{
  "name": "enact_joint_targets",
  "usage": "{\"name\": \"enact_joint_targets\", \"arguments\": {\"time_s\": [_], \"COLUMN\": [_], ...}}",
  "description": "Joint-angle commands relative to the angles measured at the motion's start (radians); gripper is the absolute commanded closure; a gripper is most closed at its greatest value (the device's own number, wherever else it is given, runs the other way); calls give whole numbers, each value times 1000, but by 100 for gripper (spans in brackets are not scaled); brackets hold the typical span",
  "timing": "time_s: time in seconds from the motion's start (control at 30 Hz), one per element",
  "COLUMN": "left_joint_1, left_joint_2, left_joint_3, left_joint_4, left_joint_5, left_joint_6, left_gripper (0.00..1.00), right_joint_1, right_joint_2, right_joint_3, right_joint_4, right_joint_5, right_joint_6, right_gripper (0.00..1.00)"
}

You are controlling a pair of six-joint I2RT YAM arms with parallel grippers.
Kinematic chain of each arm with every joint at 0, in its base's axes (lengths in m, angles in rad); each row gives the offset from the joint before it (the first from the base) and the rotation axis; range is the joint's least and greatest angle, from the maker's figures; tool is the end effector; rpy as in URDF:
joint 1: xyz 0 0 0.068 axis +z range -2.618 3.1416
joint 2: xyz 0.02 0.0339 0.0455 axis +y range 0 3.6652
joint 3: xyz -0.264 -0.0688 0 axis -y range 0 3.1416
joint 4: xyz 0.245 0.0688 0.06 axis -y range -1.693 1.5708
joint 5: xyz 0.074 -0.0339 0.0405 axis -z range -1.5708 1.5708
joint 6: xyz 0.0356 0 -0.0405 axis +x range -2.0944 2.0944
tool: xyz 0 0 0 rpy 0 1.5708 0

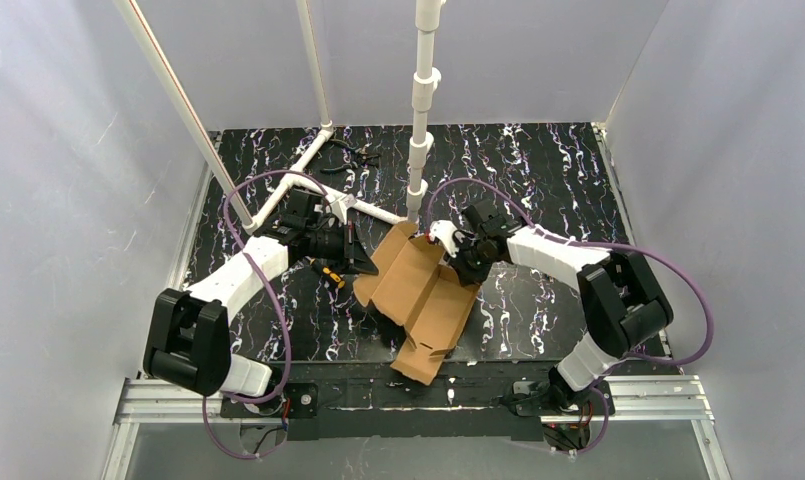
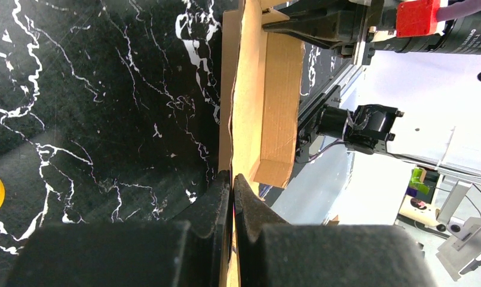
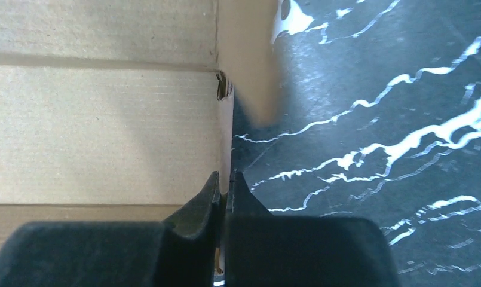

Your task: Fold the paper box

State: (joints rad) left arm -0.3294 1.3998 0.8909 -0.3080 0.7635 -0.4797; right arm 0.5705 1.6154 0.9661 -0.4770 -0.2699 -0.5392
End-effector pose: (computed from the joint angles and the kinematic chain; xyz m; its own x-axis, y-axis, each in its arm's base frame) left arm 0.2632 -0.1160 0.2340 -0.9265 -0.0356 -0.3746 0.2862 0.5794 -0.7631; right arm 0.2556 0.1753 0.1791 -0.3352 -0.8031 -0.4926 -0.9196 0.3926 -0.0142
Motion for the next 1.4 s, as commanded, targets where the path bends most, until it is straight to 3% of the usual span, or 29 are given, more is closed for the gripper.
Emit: {"name": "enact_joint_targets", "arguments": {"time_s": [0.0, 0.2, 0.23, 0.33, 0.47, 0.57, 0.67, 0.73, 0.87, 0.97, 1.07, 1.37], "left_joint_1": [2, -1, -3, -2, -2, -3, -6, -16, -64, -105, -132, -242], "left_joint_2": [-67, -55, -44, -3, 13, 7, -6, -25, -67, -100, -115, -9], "left_joint_3": [-7, 18, 27, 47, 41, 26, 14, 3, -23, -43, -60, -15], "left_joint_4": [48, 128, 139, 146, 148, 169, 188, 201, 209, 221, 255, 347], "left_joint_5": [12, 21, 25, 18, 1, 0, 4, -6, -75, -137, -166, -132], "left_joint_6": [11, 1, -1, 4, 16, 5, -18, -38, -95, -128, -163, -211], "left_gripper": [100, 100, 100, 100, 100, 100, 100, 100, 100, 100, 100, 100], "right_joint_1": [3, 35, 35, 33, -30, -128, -218, -258, -282, -282, -280, -165], "right_joint_2": [-103, -98, -63, 14, -87, -200, -310, -354, -323, -250, -176, -29], "right_joint_3": [-35, -23, 2, 79, 75, 49, -37, -136, -237, -229, -241, -113], "right_joint_4": [176, 326, 305, 229, 216, 198, 256, 342, 338, 285, 293, 312], "right_joint_5": [73, 218, 216, 181, 112, 12, 6, 61, 150, 157, 89, 22], "right_joint_6": [14, -22, -22, -15, 38, 85, 188, 331, 562, 645, 686, 811], "right_gripper": [99, 99, 93, 65, 36, 29, 28, 35, 73, 90, 99, 99]}}
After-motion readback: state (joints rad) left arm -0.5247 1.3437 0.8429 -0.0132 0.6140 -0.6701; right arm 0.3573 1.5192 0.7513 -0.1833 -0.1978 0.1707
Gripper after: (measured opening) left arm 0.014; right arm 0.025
